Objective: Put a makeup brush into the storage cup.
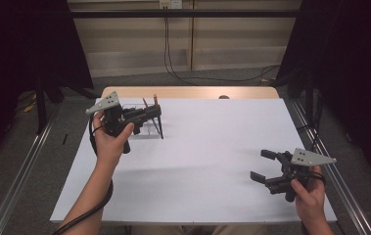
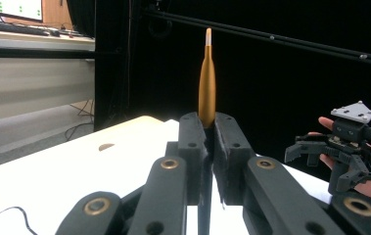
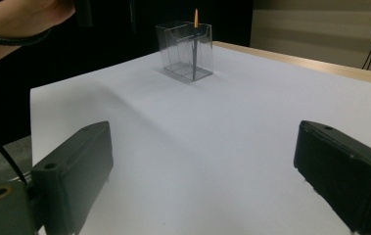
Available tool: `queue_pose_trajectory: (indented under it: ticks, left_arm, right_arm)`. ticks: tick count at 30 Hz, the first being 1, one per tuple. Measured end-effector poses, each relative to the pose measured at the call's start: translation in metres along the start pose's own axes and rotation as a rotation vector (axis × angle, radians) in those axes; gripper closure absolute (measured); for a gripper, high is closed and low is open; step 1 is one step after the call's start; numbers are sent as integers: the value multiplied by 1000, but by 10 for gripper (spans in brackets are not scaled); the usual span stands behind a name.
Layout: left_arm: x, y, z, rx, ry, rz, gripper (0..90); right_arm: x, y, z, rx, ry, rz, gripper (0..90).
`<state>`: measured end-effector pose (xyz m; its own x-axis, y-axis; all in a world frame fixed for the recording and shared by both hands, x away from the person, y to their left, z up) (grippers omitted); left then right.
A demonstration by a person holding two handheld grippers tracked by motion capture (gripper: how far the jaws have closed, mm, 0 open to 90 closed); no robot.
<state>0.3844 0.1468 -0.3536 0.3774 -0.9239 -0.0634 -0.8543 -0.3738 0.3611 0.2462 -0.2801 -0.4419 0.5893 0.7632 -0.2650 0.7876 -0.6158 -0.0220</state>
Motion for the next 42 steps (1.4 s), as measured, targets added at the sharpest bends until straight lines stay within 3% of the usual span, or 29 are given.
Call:
queue_pose_trajectory:
  ticks: [9, 30, 42]
  left_arm:
    - [-4, -6, -5, 3, 11, -22, 830]
    - [5, -36, -14, 6, 4, -127, 830]
    - [11, -49, -20, 10, 12, -153, 830]
  right_arm:
    - [-1, -1, 0, -4, -1, 5, 70]
    - [-7, 0, 3, -5, -16, 43, 70]
    - [-11, 1, 6, 2, -25, 75, 70]
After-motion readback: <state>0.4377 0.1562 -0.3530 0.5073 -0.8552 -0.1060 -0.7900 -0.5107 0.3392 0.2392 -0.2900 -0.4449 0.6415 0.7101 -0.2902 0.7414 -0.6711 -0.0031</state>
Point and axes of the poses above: each handheld gripper's, and its own axes: x roughly forward along the jaws, z roughly out of its underside, y roughly to its right, the point moved 3 cm from there along x, roughly forward along the jaws, and after that the axes turned 8 degrees about -x, right-handed, at the moved point
